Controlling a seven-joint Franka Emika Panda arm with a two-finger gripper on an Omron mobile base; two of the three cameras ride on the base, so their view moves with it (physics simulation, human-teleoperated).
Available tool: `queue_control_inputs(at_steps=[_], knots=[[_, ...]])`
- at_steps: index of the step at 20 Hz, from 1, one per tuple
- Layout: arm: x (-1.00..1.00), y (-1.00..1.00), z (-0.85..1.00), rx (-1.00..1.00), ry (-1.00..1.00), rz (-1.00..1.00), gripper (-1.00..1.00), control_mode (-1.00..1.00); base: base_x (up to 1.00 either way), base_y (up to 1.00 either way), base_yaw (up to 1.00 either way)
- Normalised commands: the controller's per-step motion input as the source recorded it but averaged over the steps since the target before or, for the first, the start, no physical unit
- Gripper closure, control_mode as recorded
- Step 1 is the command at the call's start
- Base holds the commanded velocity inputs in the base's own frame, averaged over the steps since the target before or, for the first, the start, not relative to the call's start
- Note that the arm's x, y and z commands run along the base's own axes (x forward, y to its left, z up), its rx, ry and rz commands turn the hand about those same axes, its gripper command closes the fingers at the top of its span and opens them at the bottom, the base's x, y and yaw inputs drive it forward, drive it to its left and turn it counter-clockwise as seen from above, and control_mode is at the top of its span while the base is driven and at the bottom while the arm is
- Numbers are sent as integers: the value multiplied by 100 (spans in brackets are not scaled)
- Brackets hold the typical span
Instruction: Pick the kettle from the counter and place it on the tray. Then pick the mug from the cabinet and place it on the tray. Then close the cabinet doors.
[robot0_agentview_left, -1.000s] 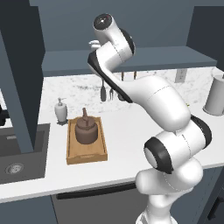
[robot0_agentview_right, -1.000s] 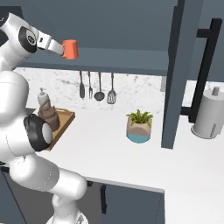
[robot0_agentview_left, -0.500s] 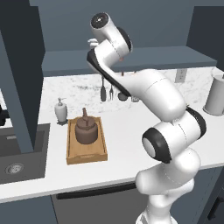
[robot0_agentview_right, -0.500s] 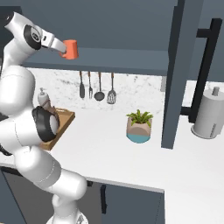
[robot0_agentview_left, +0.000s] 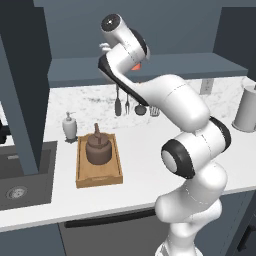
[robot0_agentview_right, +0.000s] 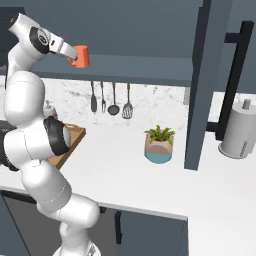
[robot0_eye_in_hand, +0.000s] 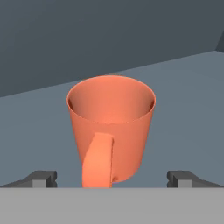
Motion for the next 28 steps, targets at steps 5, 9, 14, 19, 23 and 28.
queue_control_inputs(at_steps=[5, 9, 14, 19, 23, 28], knots=[[11, 0, 0, 0, 0, -5, -100, -100, 0, 0, 0], [13, 0, 0, 0, 0, -5, -100, -100, 0, 0, 0], [13, 0, 0, 0, 0, -3, -100, -100, 0, 0, 0], [0, 0, 0, 0, 0, 0, 100, -100, 0, 0, 0], [0, 0, 0, 0, 0, 0, 100, -100, 0, 0, 0], [0, 0, -4, 0, 0, 0, 100, -100, 0, 0, 0]])
